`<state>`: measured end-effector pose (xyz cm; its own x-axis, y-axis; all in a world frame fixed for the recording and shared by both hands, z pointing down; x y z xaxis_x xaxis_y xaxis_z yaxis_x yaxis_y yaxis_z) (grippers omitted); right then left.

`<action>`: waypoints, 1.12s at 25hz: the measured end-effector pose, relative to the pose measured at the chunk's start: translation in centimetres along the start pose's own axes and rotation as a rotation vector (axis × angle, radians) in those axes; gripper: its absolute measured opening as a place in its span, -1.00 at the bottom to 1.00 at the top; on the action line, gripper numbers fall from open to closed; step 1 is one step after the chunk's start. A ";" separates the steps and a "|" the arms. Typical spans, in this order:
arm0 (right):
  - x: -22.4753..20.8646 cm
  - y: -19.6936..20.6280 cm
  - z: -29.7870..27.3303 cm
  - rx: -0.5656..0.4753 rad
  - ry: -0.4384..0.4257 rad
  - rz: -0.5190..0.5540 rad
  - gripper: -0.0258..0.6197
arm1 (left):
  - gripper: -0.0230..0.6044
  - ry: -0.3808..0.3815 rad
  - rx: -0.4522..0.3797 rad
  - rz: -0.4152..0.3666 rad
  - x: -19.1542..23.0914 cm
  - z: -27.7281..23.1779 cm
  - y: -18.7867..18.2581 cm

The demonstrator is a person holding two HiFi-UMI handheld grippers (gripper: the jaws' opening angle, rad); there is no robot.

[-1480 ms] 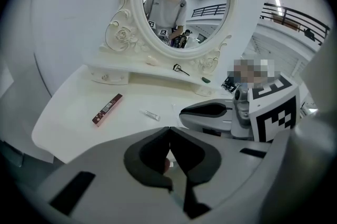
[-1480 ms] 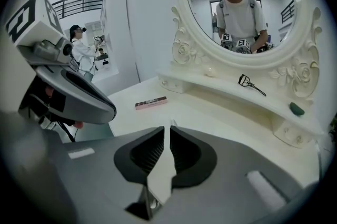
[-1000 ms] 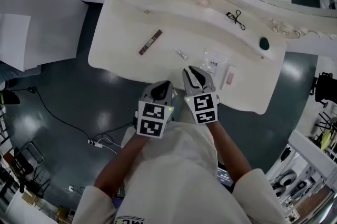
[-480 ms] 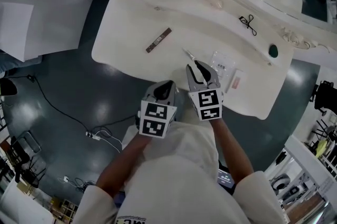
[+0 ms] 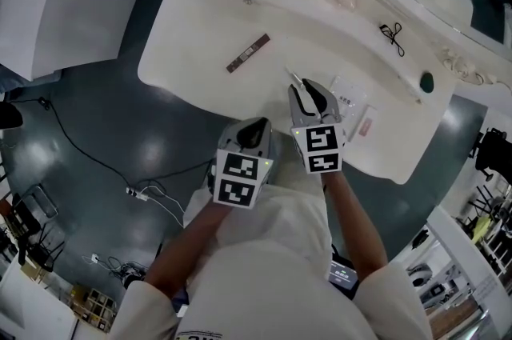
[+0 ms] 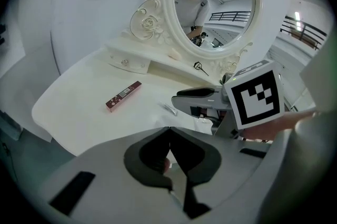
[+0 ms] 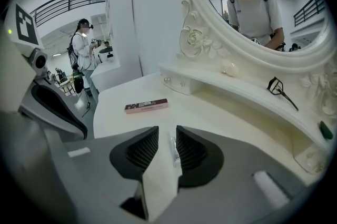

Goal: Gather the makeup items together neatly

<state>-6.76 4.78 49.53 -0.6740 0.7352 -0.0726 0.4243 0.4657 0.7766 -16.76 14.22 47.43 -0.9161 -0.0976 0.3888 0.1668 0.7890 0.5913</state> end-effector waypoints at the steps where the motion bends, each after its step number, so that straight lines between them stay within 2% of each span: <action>1: -0.1 0.1 -0.2 0.004 0.001 0.000 -0.69 | -0.89 -0.001 0.002 0.002 0.1 -0.1 0.1; 6: -0.8 0.7 -1.0 0.023 0.024 -0.015 -0.64 | -0.90 -0.013 0.012 0.014 0.9 -0.4 0.5; 17: -1.2 2.0 -2.3 0.076 -0.011 -0.001 -0.64 | -0.89 0.000 0.020 0.042 1.1 -1.1 0.9; 28: -1.8 3.2 -3.6 0.129 -0.046 0.018 -0.64 | -0.89 -0.021 0.022 0.056 1.5 -1.6 0.9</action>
<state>-6.41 3.17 54.37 -0.6382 0.7646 -0.0905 0.5122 0.5094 0.6915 -17.36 13.82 49.65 -0.9130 -0.0406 0.4060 0.2104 0.8058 0.5535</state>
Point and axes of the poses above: the fingertips, and each gripper's own axes: z backward along the fingers, x to its left, y out of its underside, the point moved 7 cm from there along z, backward along the fingers, and after that the axes turned 7 degrees about -x, right-handed, at the moved point
